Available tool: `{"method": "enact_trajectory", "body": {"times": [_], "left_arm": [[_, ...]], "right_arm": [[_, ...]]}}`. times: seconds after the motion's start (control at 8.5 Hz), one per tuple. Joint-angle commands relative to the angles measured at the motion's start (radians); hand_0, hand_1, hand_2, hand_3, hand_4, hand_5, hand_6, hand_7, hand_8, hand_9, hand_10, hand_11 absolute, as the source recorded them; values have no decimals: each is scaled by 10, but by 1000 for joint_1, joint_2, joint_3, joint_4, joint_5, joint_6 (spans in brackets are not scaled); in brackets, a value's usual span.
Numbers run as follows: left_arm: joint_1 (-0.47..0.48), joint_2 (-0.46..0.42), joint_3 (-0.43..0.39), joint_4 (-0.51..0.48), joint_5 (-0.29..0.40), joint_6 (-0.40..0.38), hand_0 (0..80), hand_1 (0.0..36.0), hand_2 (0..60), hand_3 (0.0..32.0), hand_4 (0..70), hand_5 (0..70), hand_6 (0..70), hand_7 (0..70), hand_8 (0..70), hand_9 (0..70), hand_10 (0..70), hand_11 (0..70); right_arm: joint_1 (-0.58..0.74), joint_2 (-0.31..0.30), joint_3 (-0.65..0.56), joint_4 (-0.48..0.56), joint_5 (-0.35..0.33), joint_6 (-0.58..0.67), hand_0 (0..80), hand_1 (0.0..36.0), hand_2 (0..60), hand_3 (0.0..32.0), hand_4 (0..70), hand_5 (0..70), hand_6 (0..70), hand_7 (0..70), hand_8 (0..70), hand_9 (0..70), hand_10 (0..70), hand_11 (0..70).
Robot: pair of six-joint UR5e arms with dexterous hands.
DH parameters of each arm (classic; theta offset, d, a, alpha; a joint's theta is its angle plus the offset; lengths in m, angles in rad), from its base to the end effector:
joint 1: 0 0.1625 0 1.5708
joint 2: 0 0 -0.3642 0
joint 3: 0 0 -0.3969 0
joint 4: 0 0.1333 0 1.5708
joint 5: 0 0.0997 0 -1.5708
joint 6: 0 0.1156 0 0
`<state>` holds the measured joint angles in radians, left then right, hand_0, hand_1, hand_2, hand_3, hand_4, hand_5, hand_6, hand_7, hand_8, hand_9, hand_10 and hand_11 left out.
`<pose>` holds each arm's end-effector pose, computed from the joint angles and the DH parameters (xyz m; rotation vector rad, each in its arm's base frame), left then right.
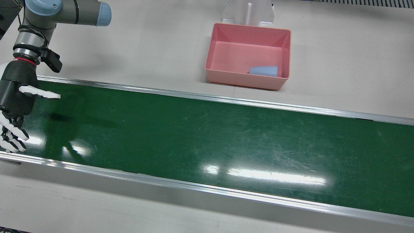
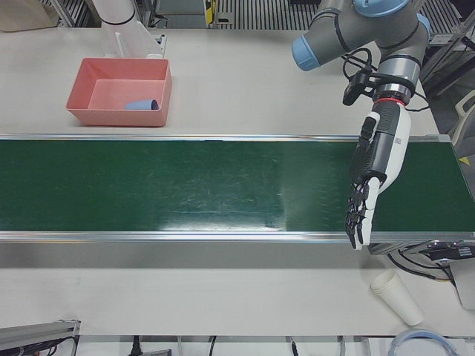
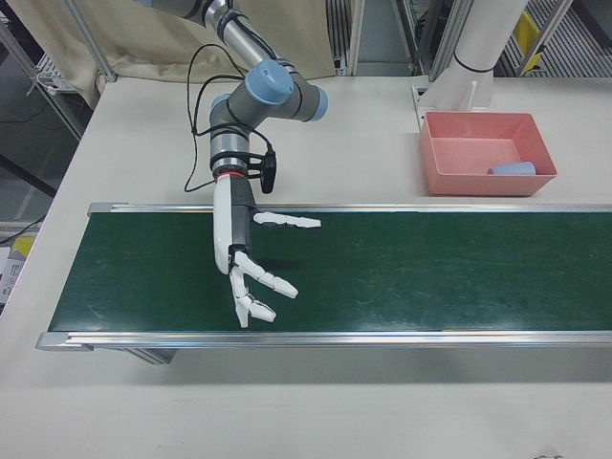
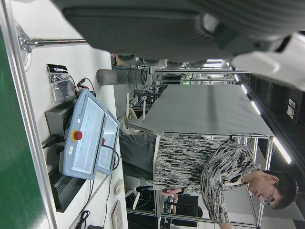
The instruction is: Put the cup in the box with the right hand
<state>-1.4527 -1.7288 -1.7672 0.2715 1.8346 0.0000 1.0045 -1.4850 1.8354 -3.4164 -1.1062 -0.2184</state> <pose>-0.0378 -0.5573 0.4745 -0.3820 2.0930 -1.9237 -0.1199 -0.5336 0.4807 0.0908 -2.1616 2.0015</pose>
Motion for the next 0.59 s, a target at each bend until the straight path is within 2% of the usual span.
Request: {"method": "enact_trajectory", "body": {"times": [0.0,0.12,0.24,0.35,0.47], "left_arm": [[0,0,0,0,0,0,0,0,0,0,0,0,0,0,0,0,0,0],[0,0,0,0,0,0,0,0,0,0,0,0,0,0,0,0,0,0],[0,0,0,0,0,0,0,0,0,0,0,0,0,0,0,0,0,0],[0,0,0,0,0,0,0,0,0,0,0,0,0,0,0,0,0,0],[0,0,0,0,0,0,0,0,0,0,0,0,0,0,0,0,0,0]], "right_arm": [[92,-87,104,-1,-7,-4,611,188,24,0,182,92,91,308,161,252,71,125],[170,-136,114,12,-12,-13,600,209,73,0,153,92,90,305,162,252,67,119],[222,-185,93,91,-64,-35,594,220,100,0,156,91,89,308,162,253,57,105],[314,-202,26,150,-166,-29,610,188,24,0,204,90,91,314,163,255,69,122],[356,-195,-31,164,-231,-1,598,190,48,0,181,92,94,312,163,253,103,170]]}}
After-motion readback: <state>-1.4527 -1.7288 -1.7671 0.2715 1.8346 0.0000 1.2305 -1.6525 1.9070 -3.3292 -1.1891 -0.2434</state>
